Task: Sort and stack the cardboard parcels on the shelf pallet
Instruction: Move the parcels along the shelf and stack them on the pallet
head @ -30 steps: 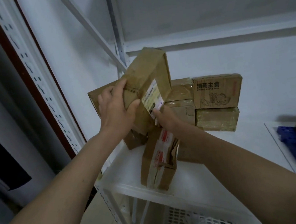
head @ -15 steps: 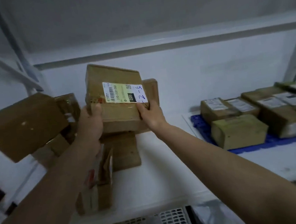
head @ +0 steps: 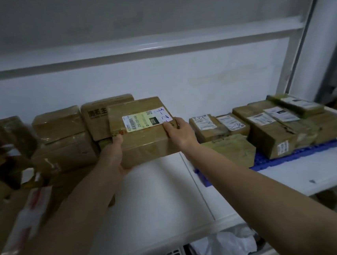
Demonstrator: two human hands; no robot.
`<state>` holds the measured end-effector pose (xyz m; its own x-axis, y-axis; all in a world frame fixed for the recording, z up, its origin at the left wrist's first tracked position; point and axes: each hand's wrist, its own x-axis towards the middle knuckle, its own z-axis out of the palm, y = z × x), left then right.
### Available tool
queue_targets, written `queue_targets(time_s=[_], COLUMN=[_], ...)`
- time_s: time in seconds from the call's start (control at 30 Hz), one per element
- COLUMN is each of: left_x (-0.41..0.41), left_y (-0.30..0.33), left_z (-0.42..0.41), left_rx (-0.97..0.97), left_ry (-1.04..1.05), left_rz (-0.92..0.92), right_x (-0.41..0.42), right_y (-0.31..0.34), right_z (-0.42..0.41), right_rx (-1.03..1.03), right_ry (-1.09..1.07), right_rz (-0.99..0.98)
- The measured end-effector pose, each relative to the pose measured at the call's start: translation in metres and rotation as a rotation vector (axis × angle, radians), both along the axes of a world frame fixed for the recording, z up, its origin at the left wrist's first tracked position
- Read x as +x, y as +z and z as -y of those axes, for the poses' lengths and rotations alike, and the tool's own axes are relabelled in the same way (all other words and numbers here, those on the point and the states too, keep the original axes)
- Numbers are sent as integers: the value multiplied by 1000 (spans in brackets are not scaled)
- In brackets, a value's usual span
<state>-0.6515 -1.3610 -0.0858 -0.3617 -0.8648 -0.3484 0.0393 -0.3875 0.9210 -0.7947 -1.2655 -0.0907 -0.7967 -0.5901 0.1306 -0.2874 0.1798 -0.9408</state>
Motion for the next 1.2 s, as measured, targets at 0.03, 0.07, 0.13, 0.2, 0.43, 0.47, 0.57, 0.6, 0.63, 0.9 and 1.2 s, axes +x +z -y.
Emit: queue_targets(time_s=[0.03,0.07,0.13,0.2,0.43,0.47,0.57,0.6,0.63,0.9,1.2], left_x=[-14,-29,-62,-97,-212,-224,-246,-251,-255,-276,-287], left_y=[-2,-3,-8,-12,-31,-34,-42,-45,-47,-46,-53], left_z=[-4,-8,-19,-28,-56,-59,-64,-65,-67,-60,-47], left_rx=[20,38,62,61,70,59,29,39,51,77,87], left_ry=[-11,-22,-36,-58,-81,-79,-86,-84,-78,21,29], left_rz=[-12,-17,-28,-37,-63,-61,-40,-39,-40,-123,-182], right_x=[-15,-31,-64,-100,-218,-234,-264,-272,-279,-312,-322], right_y=[0,0,-1,-2,-9,-12,-24,-28,-32,-57,-60], right_z=[-5,-10,-21,-33,-71,-74,-79,-79,-78,-68,-50], right_rx=[13,23,36,40,43,26,-42,-38,-5,338,161], right_ry=[-3,-4,-14,-30,-68,-91,-143,-150,-150,84,148], right_rz=[-2,0,8,7,269,339,544,581,584,215,450])
